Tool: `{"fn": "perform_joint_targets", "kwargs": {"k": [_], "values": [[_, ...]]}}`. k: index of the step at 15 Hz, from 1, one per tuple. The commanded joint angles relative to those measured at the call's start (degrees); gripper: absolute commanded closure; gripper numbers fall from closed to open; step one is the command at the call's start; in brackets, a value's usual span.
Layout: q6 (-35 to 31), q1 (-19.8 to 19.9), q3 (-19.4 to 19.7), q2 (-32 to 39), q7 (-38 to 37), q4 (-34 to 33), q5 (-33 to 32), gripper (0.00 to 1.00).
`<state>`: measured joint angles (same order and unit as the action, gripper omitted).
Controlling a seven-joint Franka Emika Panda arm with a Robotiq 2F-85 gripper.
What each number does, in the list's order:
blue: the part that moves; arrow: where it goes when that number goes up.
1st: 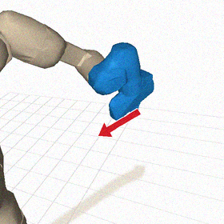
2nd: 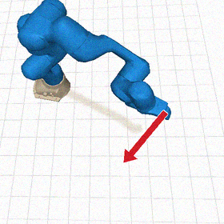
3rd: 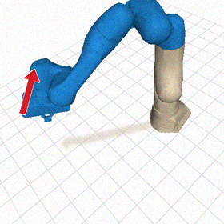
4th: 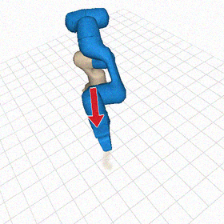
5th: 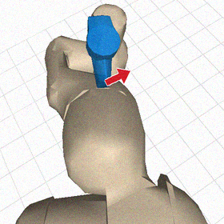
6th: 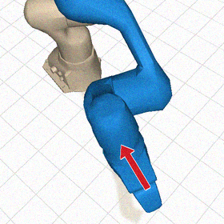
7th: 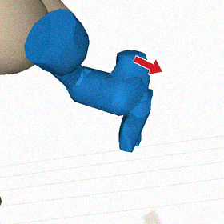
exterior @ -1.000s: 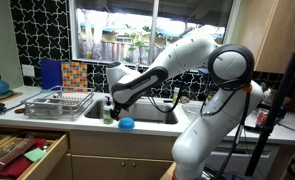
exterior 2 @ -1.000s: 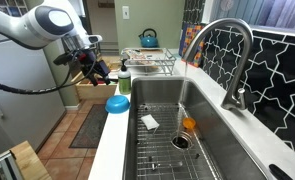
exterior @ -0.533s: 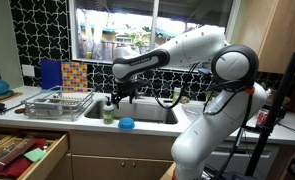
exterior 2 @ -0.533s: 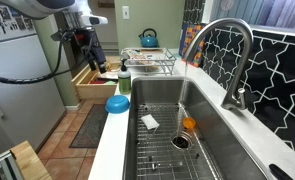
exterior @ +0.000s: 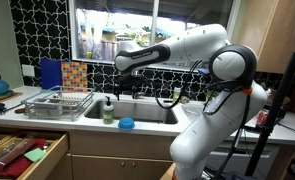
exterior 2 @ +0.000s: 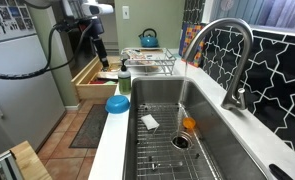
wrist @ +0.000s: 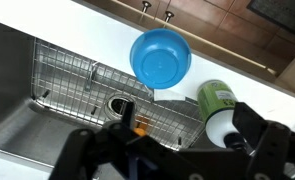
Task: Pick up the upside down positioned blue bowl and rinse it under the running tap before putting it down in its original position
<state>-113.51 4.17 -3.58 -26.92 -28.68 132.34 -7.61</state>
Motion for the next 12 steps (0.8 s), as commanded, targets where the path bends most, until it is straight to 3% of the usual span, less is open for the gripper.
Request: {"fn": "perform_joint_targets", "kwargs": {"k": [1, 7, 12], "values": [[0.3, 1.2, -0.6, -0.5, -3.3, -0.1, 2.1, 0.0], [-1.4, 1.9, -1.4, -0.1, -7.6, 0.0, 0.2, 0.0], [-0.7, 1.7, -1.2, 0.1, -6.4, -0.5, 0.5, 0.0]]}}
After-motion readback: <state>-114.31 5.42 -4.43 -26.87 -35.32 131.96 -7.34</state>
